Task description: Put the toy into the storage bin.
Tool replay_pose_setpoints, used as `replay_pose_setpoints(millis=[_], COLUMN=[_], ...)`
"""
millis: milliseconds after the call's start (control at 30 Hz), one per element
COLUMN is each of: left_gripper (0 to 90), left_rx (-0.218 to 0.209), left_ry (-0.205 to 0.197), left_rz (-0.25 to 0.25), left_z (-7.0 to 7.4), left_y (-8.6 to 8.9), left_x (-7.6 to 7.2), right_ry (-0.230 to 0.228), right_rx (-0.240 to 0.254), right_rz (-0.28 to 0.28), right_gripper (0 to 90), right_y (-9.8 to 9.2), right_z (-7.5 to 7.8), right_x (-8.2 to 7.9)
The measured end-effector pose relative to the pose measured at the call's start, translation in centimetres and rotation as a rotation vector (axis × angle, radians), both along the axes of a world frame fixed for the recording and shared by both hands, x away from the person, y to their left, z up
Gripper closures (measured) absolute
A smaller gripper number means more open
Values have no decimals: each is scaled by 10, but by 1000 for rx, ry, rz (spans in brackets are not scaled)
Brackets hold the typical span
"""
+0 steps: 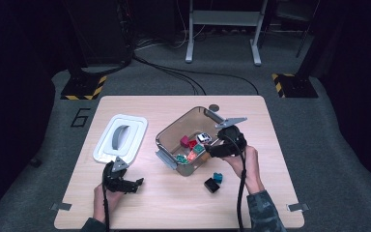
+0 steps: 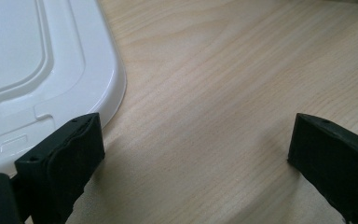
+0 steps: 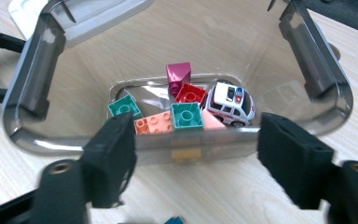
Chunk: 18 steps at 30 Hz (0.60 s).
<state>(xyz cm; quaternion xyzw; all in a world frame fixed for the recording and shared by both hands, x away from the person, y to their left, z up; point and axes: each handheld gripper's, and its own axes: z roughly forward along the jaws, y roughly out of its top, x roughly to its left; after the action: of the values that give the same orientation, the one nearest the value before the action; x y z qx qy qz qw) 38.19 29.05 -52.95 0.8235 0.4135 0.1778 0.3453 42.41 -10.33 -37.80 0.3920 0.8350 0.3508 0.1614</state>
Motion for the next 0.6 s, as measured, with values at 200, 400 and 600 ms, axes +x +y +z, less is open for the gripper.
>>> replay_pose_setpoints(millis=[200,400,600], left_gripper=[33,33,33], left_rx=[-3,-3,-4], left_ry=[-12,-12,-12], left_rz=[8,8,9], left_z=[-1,-1,-1], left_y=[-1,-1,-1], left_x=[0,0,0], right_ry=[-14,13,64], right_rx=[22,23,21], right_rz=[-17,-23,-24], right_gripper=[183,188,287], right_y=[-13,-24,-30], right_z=[-11,-36,-73], right_x=[-20,-36,-45])
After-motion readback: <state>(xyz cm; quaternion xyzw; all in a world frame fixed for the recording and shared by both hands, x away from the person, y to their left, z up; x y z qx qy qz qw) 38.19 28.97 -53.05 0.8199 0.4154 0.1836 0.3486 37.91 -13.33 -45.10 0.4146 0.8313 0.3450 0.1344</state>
